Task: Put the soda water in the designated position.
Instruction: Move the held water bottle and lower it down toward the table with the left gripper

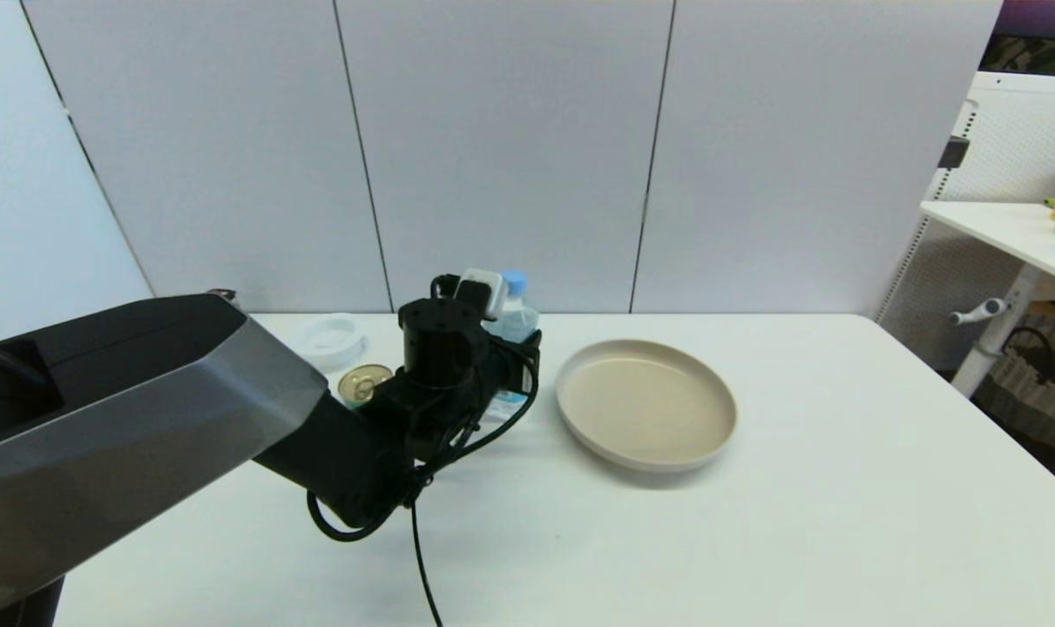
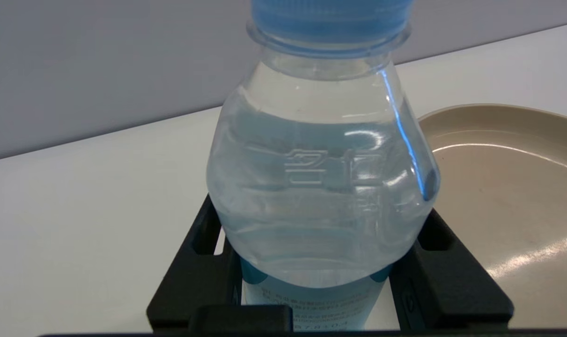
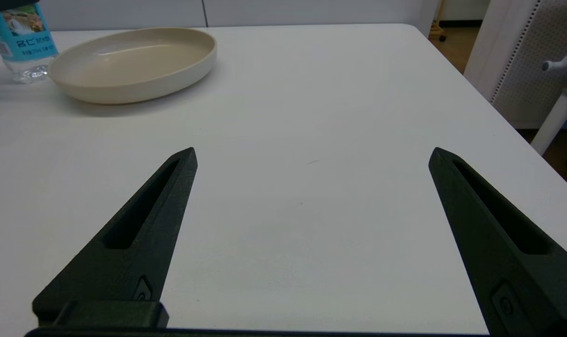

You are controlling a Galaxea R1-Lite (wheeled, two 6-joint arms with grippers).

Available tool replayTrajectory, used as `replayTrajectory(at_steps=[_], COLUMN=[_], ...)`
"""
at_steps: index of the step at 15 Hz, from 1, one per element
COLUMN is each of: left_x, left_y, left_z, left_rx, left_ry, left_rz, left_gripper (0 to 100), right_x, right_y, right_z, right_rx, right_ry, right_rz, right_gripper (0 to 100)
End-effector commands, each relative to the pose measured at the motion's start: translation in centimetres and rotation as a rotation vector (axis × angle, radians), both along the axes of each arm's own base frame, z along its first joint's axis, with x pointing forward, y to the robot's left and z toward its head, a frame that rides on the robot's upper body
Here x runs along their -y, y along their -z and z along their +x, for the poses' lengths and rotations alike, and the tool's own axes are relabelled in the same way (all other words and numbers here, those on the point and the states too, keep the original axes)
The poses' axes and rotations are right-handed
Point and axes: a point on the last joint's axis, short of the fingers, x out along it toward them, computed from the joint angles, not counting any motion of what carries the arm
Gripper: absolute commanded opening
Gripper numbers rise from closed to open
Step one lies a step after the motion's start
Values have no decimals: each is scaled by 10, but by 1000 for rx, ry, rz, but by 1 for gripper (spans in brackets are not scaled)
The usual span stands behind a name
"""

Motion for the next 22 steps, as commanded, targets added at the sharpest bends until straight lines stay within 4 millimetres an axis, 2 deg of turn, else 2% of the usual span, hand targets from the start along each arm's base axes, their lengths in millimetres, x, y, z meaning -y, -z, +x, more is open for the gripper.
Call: replayTrajectory(at_steps=[1,11,19,20,22], left_x=[1,0,1,1,1], left_y=[0,-6,1,1,3], left_z=[0,0,1,1,2], left_rx=[7,25,10,10,5], left_ry=[0,0,0,0,0], left_rz=[-6,-27,-32,-32,-29], left_gripper=[0,0,0,100,100], right_x=[0,0,0,0,0], right_y=[0,0,0,0,0], right_z=[0,0,0,0,0], right_rx=[-3,-3,-3,-3,-3], right_ry=[0,0,0,0,-1], right_rz=[0,0,0,0,0], right_gripper=[100,100,100,100,100])
